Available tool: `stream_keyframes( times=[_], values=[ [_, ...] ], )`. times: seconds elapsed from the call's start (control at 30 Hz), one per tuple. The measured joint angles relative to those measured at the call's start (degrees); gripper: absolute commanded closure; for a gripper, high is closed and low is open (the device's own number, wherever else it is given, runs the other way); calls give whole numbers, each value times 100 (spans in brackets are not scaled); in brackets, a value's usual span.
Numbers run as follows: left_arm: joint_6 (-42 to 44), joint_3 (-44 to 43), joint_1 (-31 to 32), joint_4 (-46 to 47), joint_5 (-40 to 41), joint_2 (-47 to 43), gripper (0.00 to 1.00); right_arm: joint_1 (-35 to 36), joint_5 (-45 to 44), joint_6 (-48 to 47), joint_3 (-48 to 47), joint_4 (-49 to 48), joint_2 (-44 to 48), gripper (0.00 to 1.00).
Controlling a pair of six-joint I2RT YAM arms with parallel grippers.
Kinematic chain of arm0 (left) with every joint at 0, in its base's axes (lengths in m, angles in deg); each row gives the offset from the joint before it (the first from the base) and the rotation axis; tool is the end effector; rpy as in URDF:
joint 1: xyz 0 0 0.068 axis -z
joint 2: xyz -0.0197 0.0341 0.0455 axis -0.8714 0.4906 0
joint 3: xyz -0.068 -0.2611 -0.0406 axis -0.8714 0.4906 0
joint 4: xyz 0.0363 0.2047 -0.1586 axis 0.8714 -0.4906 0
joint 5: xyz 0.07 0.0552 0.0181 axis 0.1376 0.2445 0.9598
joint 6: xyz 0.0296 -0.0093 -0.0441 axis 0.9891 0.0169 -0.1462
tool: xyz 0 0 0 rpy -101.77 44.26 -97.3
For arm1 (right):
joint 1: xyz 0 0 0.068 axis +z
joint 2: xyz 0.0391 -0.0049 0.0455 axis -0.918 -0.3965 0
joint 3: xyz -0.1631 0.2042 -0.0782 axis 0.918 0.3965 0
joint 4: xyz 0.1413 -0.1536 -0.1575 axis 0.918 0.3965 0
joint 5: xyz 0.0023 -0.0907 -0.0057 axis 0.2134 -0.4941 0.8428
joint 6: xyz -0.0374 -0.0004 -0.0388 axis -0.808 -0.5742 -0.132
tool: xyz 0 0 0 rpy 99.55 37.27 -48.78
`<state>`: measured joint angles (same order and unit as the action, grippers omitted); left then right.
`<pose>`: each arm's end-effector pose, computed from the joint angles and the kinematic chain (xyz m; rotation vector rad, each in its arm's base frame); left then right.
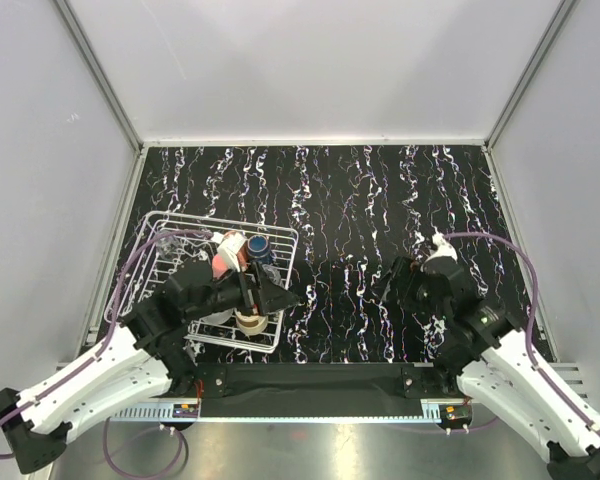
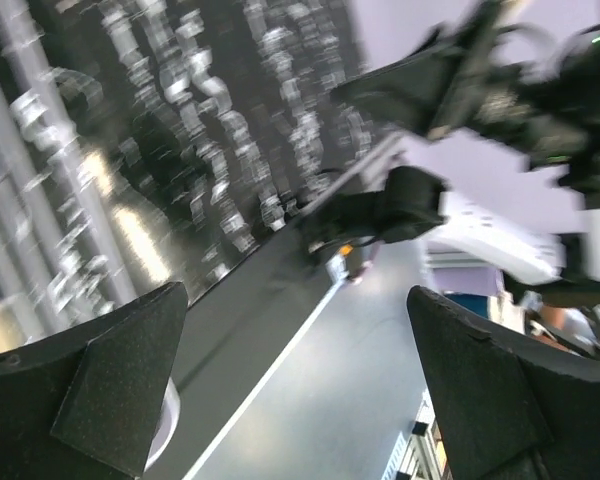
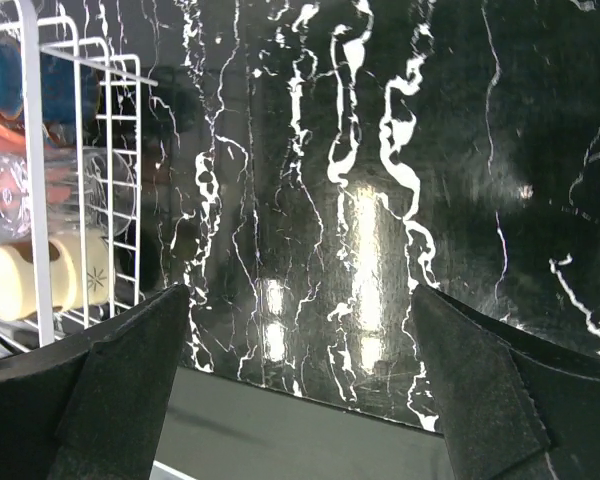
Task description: Load the cups into the dish rack
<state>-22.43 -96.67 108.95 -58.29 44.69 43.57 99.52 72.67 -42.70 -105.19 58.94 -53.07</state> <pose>0.0924 -0.1168 0.2858 0.0827 2.2121 -1.3364 0.1152 0.0723 0.2574 0.2036 2.3259 0.6158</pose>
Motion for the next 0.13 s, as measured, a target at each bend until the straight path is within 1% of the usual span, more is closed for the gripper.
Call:
stream_keyframes(
  times=[0.13],
  values=[
    [2, 304, 0, 1257, -280, 127, 1, 0, -68, 308, 483, -37, 597, 0]
  ],
)
